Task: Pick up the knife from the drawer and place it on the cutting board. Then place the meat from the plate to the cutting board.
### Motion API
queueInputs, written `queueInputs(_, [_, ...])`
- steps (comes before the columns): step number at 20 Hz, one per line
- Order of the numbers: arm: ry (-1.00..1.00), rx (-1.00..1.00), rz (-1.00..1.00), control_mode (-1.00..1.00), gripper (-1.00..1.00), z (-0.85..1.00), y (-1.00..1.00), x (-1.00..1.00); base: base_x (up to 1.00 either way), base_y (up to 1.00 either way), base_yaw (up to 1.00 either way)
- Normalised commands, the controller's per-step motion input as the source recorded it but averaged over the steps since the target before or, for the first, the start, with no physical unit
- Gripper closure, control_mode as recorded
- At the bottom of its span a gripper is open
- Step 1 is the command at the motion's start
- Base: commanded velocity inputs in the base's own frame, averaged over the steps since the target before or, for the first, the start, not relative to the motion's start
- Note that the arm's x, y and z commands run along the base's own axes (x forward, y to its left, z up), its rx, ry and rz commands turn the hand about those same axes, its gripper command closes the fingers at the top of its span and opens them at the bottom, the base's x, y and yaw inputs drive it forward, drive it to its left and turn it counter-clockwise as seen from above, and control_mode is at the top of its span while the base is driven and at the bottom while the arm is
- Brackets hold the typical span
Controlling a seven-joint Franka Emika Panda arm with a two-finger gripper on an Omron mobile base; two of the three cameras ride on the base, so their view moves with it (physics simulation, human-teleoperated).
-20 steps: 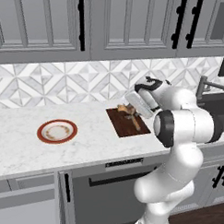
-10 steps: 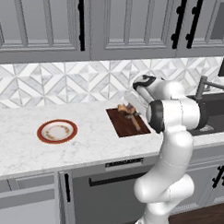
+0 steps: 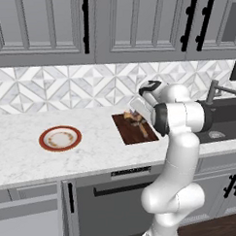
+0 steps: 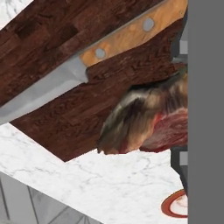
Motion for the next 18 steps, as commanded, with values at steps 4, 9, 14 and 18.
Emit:
queueInputs(4, [0.00,-0.04,0.00,-1.00,1.00,-0.16,0.05,0.07,0.00,0.00,0.00])
queueInputs(9, [0.00,-0.05,0.00,-1.00,1.00,-0.18,0.08,0.07,0.00,0.00,0.00])
queueInputs(14, [0.00,-0.04,0.00,-1.00,-1.00,-0.13,0.06,0.01,0.00,0.00,0.00])
queueInputs(18, [0.00,-0.01,0.00,-1.00,-1.00,0.00,0.00,0.00,0.00,0.00,0.00])
